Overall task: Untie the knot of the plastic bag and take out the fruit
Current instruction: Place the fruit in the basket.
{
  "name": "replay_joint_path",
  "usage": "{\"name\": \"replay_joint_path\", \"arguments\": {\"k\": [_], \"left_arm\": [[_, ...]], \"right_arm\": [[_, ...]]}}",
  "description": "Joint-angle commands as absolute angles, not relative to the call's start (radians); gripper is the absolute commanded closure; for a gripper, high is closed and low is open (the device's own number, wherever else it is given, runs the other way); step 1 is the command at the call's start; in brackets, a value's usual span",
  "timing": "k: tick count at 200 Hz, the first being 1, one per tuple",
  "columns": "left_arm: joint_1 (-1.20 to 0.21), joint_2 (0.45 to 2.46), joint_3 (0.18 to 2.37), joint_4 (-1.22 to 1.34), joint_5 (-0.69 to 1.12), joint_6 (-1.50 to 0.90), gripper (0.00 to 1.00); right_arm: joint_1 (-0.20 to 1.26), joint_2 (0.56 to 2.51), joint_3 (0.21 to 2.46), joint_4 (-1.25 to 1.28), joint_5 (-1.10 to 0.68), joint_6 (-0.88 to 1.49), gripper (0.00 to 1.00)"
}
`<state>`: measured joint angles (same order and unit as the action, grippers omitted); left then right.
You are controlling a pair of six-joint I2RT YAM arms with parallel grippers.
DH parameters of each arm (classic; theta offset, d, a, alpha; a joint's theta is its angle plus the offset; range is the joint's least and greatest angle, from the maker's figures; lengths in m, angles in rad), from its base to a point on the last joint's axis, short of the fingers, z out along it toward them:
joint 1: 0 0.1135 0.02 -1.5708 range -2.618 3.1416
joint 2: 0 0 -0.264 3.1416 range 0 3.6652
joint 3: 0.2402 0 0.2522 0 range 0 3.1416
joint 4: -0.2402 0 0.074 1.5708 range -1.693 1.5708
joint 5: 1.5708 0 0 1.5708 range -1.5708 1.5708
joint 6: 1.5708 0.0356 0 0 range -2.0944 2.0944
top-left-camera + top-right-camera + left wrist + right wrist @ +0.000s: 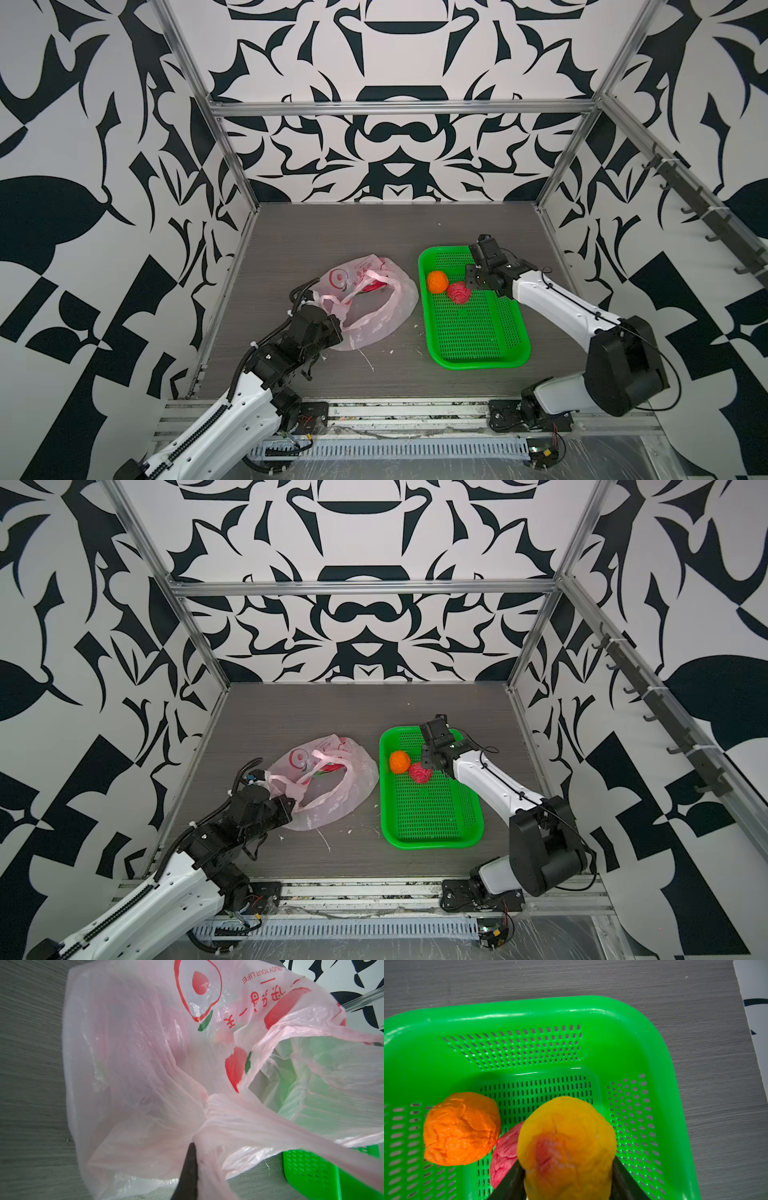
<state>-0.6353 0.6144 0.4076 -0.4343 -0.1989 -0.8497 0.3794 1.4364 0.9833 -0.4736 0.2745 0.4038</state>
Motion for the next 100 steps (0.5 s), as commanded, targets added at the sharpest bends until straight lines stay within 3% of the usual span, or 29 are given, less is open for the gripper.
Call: {"name": "replay_joint_path", "arguments": {"k": [1, 100], "left_arm": [[-0.639, 0.606, 0.413, -0.454, -0.219, -0.856, 1.0], [-0.639, 0.607, 0.41, -0.459, -0.22, -0.853, 1.0]], "right_arm": [[0.371, 1.441, 0.983, -0.45, 0.304, 0.394, 0.65], [0.347, 1.502, 0.965, -0.418, 0.312, 0.399, 0.65]]}}
